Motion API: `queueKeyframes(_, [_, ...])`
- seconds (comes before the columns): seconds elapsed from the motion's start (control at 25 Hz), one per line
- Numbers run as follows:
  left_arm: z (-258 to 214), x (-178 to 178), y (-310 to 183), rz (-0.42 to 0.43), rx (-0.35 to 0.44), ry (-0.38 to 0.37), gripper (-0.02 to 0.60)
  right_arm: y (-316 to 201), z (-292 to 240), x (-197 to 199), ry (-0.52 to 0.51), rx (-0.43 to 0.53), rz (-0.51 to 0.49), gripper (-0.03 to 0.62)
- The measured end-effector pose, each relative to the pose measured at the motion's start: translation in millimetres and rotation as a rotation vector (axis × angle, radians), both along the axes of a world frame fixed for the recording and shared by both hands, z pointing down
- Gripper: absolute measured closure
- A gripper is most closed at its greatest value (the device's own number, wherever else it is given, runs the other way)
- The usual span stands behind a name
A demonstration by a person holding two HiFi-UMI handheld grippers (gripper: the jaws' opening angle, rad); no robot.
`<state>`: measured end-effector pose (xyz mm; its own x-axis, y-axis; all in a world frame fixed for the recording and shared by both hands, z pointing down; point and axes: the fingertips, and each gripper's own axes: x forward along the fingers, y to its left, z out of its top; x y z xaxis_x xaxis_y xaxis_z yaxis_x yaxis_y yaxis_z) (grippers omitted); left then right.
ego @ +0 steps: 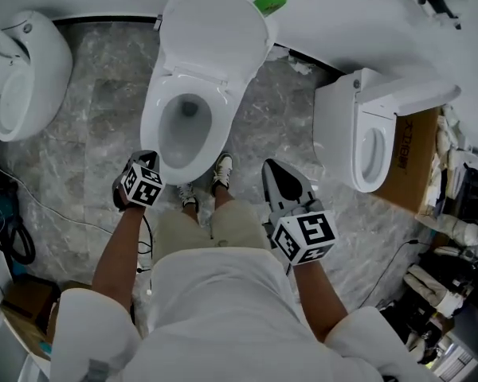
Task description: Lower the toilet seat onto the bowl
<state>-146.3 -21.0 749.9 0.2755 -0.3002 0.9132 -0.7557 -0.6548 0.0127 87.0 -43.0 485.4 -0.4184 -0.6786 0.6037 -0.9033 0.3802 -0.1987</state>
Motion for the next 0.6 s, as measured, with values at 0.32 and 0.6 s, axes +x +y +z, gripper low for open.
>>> queueKeyframes(0.32, [-90.3,3.2,-37.5,-0.092,0.141,0.078,0.575,-22.2,-56.0,3.7,-0.028,0.127,-0.005,0.597])
queueKeyframes(0.6, [-188.3,22.1,-70.7,-0.148,0.324,0.182,0.575,-26.1,-108.4,8.9,-0.110,0.233,-0.049,0.597])
